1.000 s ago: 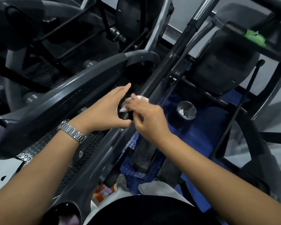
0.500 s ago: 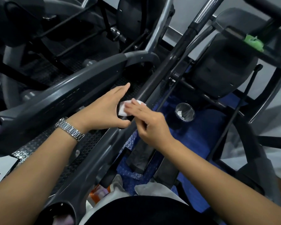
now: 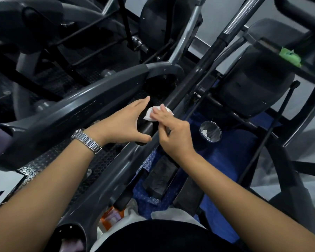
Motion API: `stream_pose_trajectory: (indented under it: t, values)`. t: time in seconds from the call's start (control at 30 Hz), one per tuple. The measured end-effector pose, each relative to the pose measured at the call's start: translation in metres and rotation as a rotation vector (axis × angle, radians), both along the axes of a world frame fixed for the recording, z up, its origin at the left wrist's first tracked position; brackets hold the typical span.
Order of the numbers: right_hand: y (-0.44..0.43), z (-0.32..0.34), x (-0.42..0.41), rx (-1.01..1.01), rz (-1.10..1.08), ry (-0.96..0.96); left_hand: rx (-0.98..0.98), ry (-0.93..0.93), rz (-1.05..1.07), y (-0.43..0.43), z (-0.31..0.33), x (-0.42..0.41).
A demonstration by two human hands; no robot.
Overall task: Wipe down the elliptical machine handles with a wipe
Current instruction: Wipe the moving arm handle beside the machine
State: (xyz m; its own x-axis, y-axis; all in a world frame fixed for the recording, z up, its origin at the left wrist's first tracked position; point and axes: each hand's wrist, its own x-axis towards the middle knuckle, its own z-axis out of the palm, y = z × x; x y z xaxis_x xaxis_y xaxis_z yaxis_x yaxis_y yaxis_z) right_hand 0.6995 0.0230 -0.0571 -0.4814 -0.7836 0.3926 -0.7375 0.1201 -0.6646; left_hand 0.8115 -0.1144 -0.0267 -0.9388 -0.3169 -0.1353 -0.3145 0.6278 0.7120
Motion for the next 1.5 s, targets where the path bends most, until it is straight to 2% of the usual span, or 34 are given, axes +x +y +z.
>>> stream_pose_trajectory:
  t: [0.13,0.33,0.47,0.63,0.8,0.87,0.97,1.03,1.17,1.3,1.5]
  values:
    - [0.018,-0.009,0.020,-0.049,0.075,0.007,0.106,0.017,0.039,-0.004,-0.001,0.003]
    - [0.002,0.000,0.017,-0.118,-0.121,-0.306,0.222,0.057,0.055,-0.012,-0.002,-0.010]
    - [0.013,0.000,0.041,-0.120,-0.112,-0.386,0.234,0.050,0.053,-0.014,-0.014,-0.014]
    - [-0.006,0.006,0.018,-0.158,-0.257,-0.423,0.295,0.063,0.075,-0.014,-0.020,-0.013]
    - [0.015,0.000,0.046,-0.097,-0.135,-0.316,0.292,0.086,0.061,-0.013,-0.020,-0.013]
    - [0.006,0.002,0.027,-0.104,-0.168,-0.256,0.288,0.083,0.058,-0.014,-0.018,-0.014]
    - [-0.011,0.008,0.001,-0.097,-0.300,-0.311,0.290,0.069,0.053,-0.015,-0.019,-0.014]
    - [-0.006,0.007,0.011,-0.068,-0.269,-0.291,0.286,0.065,0.052,-0.014,-0.019,-0.013]
    - [0.011,-0.002,0.024,-0.061,-0.105,-0.124,0.293,0.066,0.048,-0.015,-0.016,-0.014]
    - [-0.005,0.003,-0.005,-0.081,-0.199,-0.064,0.304,0.057,0.047,-0.015,-0.016,-0.014]
    - [0.013,0.006,-0.005,-0.077,-0.009,0.295,0.253,0.047,0.039,-0.014,-0.011,-0.014]
